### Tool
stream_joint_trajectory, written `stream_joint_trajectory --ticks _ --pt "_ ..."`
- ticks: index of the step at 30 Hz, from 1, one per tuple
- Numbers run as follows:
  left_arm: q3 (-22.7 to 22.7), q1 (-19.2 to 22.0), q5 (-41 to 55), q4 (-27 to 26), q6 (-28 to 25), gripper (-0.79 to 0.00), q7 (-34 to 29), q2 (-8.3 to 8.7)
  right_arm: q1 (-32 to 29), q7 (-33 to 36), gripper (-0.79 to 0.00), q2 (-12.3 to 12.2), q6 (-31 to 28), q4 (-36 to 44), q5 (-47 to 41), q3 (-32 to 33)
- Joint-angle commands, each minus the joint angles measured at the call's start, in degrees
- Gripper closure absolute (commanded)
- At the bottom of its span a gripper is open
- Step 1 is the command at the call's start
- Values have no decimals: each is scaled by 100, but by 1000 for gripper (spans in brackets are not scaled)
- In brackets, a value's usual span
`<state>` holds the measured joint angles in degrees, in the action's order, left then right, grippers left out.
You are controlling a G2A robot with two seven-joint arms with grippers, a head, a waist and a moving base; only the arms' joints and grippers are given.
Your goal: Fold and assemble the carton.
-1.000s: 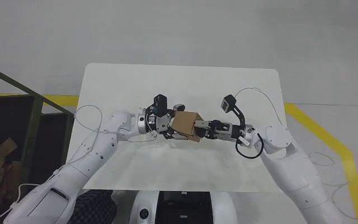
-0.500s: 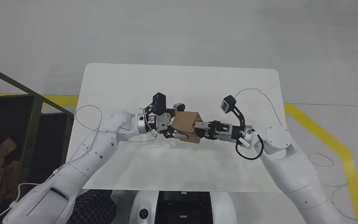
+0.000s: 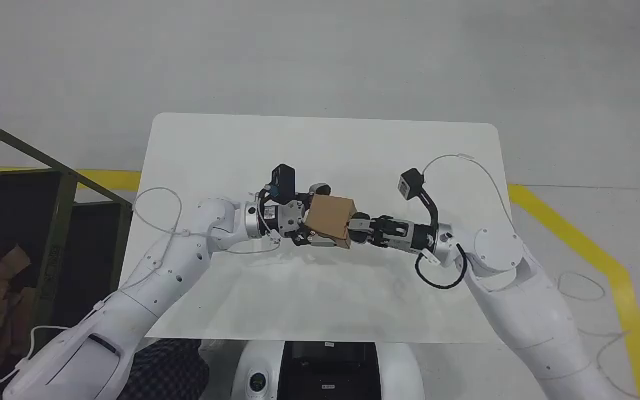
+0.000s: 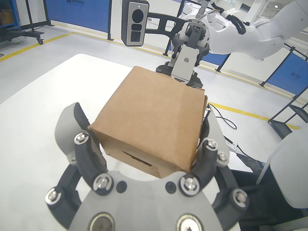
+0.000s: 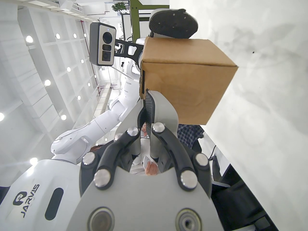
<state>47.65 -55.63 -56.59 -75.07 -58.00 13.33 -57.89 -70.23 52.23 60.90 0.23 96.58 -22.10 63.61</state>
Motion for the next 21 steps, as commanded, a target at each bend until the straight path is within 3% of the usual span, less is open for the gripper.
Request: stream_joint_trajectory --ticks 1,11,21 --pt "-6 6 12 5 0 -782 9 4 -14 -31 0 3 7 14 19 -12" --pt "-30 31 29 39 0 -782 38 0 -21 -213 0 43 26 -53 -5 -128" --pt "-27 -13 55 280 0 -782 35 -18 -212 -333 0 -13 93 -118 92 173"
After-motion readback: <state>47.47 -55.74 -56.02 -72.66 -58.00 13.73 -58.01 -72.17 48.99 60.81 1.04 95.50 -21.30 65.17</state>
